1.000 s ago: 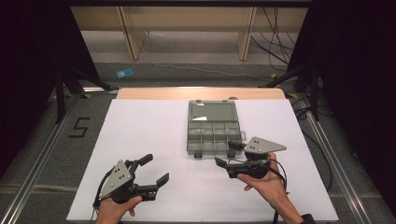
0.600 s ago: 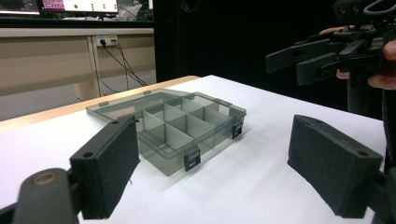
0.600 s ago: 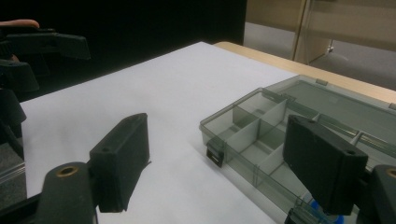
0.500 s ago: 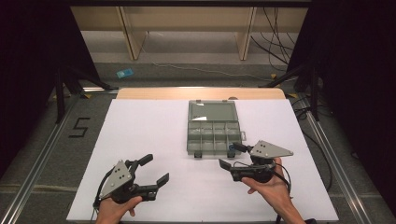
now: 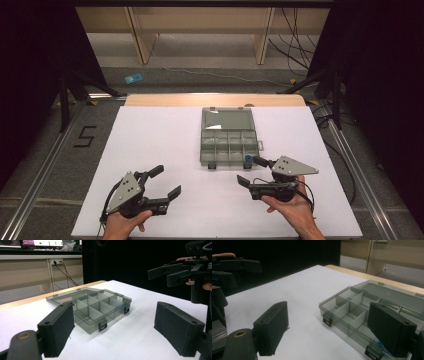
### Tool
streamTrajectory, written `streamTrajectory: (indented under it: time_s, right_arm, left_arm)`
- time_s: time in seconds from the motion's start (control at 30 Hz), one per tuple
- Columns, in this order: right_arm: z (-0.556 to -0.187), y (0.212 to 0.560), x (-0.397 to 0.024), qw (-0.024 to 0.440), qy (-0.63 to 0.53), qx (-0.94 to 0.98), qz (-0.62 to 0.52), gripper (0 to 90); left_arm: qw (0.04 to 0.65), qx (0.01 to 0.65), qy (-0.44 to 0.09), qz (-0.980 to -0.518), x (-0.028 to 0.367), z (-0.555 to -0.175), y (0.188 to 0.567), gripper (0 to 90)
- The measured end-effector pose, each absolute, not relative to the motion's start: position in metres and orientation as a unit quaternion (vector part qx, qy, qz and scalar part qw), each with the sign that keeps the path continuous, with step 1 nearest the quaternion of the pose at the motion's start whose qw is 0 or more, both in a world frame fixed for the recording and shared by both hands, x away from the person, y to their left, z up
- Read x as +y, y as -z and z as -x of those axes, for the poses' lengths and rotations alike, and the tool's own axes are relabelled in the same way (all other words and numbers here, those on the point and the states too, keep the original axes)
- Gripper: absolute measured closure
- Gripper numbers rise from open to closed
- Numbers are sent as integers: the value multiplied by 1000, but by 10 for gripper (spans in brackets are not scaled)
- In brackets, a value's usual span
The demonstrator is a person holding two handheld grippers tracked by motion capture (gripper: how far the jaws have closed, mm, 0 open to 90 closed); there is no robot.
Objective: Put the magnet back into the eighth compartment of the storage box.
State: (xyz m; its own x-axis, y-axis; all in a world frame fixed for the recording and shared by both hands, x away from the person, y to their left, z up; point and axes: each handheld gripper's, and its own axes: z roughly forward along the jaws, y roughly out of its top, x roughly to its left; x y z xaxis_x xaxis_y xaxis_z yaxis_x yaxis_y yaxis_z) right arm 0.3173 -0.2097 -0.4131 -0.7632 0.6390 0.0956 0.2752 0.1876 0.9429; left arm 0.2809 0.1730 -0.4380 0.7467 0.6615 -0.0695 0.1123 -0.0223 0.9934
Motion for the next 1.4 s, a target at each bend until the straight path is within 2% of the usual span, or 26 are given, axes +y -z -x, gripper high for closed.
streamTrajectory:
  time_s: [1.4]
  right_arm:
    - [-297, 426, -230, 174, -561, 745, -317, 164]
  left_arm:
    - [631, 287, -216, -687, 173, -280, 438, 161]
